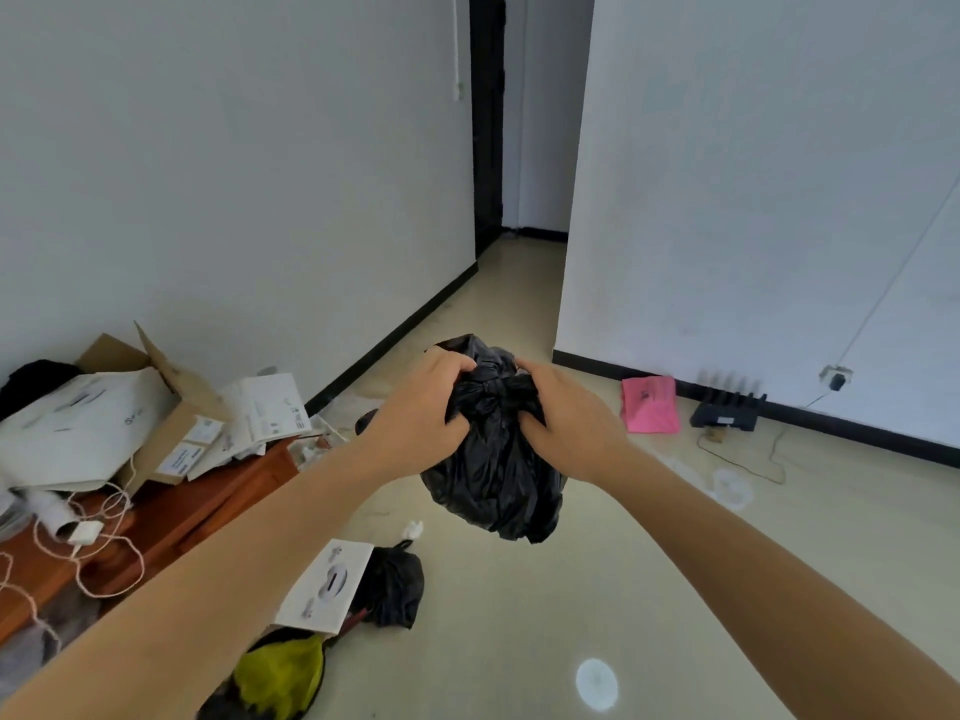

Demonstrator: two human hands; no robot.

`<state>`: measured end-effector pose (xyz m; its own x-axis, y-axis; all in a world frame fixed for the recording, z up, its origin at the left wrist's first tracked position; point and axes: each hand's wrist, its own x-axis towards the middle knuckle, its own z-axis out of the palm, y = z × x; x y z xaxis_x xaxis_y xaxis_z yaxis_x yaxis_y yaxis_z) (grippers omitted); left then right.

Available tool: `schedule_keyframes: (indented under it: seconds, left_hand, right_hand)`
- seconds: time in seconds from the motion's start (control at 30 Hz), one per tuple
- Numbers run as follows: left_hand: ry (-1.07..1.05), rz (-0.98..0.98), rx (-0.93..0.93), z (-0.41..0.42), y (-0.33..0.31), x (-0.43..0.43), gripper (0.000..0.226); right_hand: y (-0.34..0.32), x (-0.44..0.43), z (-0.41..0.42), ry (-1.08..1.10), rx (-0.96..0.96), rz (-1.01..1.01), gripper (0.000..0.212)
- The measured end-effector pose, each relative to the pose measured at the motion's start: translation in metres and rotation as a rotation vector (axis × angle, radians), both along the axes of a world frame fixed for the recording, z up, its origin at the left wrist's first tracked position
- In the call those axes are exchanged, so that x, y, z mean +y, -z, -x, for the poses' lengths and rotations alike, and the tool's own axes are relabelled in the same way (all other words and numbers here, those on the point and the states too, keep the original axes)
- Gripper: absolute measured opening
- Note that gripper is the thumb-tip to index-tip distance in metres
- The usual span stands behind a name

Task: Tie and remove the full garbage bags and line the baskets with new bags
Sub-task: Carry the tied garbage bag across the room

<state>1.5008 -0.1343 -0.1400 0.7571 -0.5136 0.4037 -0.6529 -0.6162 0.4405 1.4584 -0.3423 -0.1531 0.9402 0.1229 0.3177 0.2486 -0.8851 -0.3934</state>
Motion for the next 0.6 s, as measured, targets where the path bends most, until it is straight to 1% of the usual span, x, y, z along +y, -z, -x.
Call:
schedule_keyframes:
  seconds: [0.13, 0.23, 0.4, 0.5, 0.6]
  left_hand:
    - [-0.041, 0.022, 0.011, -0.122, 0.019, -0.014, 0.054]
    - [-0.041, 0.044, 0.029, -0.218, 0.032, -0.026, 0.056]
    - [-0.014, 0.069, 0.055, -0.360, 0.018, -0.060, 0.056]
    - [0.014, 0.078, 0.088, -0.453, 0.004, -0.094, 0.057]
    - [0.070, 0.037, 0.080, -0.545, 0.006, -0.133, 0.058]
  right_hand:
    - [0.011, -0.021, -0.131, -0.058, -0.065, 0.038, 0.060]
    - [0.018, -0.036, -0.229, -0.068, -0.103, 0.075, 0.066]
    - [0.004, -0.071, -0.362, -0.061, -0.080, 0.139, 0.067]
    - [-0.003, -0.104, -0.447, -0.035, -0.084, 0.083, 0.068]
    - [0.005, -0.139, -0.536, -0.015, -0.088, 0.061, 0.071]
